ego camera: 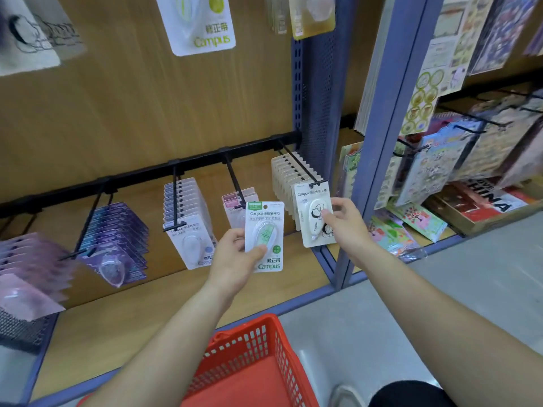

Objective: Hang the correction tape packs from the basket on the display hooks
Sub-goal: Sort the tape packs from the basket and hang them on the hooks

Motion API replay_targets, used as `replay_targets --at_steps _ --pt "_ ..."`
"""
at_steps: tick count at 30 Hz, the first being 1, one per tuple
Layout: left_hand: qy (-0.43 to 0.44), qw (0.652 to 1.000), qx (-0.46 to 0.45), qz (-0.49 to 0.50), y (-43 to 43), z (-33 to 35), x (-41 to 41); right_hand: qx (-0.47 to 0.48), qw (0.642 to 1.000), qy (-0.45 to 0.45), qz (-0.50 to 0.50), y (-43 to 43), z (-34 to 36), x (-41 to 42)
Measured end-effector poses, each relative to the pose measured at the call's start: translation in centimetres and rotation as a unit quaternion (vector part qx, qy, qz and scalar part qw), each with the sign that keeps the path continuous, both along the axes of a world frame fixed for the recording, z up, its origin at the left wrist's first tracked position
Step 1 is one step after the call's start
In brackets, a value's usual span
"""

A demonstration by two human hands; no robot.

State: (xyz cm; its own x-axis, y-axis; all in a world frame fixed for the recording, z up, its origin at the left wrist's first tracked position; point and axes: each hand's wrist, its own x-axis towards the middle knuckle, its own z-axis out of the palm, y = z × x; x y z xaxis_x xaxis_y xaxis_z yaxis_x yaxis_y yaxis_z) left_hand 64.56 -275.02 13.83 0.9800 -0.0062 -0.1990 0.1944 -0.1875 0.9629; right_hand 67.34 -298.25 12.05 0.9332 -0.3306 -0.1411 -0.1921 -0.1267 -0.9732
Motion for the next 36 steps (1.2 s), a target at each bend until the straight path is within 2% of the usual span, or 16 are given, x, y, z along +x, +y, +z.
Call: replay_targets --at_steps 6,10,13,18,22,27,36 --pt "-0.006 1.0 -0.015 -0.004 -0.2 0.3 0.4 -0.112 0.994 0.001 -0.014 0.6 -0.2 1.6" --pt "-0.006 1.0 -0.017 -0.004 0.6 0.8 -0.5 -0.258 0.963 0.081 0.015 1.3 -0.7 1.1" --pt "-0.006 1.0 -0.016 -0.005 1.8 1.6 -1.7 -0.308 0.941 0.113 0.086 2.4 0.1 -0.5" --pt "-0.021 0.999 -0.018 0.019 5.4 3.8 -4.6 -0.35 0.918 0.043 0.18 7.0 4.3 -3.6" --pt "-0.055 0.997 -0.017 0.053 9.6 6.5 -7.2 -0.34 0.913 -0.014 0.225 12.1 9.0 -5.6" --pt "-0.103 0.989 -0.004 0.102 15.7 11.2 -9.8 -0.327 0.905 -0.07 0.264 18.3 14.4 -7.5" --pt "-0.19 0.965 0.038 0.178 26.1 19.7 -13.0 -0.375 0.86 -0.179 0.297 27.8 23.9 -10.2"
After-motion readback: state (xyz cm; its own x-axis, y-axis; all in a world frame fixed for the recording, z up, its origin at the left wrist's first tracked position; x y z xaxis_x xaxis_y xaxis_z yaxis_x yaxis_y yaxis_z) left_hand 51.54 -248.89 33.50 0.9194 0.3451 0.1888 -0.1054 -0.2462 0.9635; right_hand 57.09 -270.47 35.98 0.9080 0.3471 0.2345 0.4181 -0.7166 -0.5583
